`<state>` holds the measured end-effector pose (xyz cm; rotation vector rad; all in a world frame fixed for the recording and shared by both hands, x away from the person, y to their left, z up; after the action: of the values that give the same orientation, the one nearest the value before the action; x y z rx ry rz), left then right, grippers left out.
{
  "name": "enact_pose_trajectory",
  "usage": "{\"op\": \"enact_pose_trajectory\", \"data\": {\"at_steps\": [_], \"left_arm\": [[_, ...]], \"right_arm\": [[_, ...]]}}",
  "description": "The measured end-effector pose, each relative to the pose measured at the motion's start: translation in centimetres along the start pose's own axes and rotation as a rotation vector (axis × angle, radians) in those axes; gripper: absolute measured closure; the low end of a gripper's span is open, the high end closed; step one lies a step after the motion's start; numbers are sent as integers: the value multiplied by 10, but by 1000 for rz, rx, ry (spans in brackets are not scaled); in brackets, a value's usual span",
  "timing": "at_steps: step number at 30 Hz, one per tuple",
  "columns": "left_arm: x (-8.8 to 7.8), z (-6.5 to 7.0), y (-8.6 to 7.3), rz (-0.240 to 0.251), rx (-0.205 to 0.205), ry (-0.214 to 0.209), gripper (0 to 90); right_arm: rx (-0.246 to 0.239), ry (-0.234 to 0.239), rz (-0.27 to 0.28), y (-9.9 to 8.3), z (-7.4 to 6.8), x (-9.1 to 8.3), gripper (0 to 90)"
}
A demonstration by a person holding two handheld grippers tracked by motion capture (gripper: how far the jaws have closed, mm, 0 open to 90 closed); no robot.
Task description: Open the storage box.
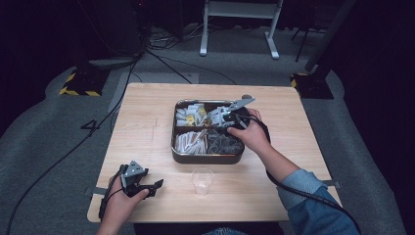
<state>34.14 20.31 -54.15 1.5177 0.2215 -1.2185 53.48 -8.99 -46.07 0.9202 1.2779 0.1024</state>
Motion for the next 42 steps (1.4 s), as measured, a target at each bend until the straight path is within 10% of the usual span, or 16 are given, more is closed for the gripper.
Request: {"op": "enact_pose_trajectory", "data": {"at_steps": [17,24,42], "left_arm": [[0,-2,-1,11,22,-5,247],[1,-3,-1,-1,1,-12,246],[1,-4,-1,-1,-6,-20,244]], "right_arm": [[13,22,-38,21,-12,39,448],[-15,-12,-26,23,-12,41,586],[33,-14,4,22,-13,41,591]]}}
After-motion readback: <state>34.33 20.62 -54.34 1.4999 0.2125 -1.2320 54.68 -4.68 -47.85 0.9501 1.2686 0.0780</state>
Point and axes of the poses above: each handheld gripper's, and its own axes: x roughly forward along the jaws, y roughly out of its top, z roughly to its right, the point moved 6 cm from there along x, roughly forward along the jaws, and after that the axes turned 8 degrees about -z, right-handed, at the moved point
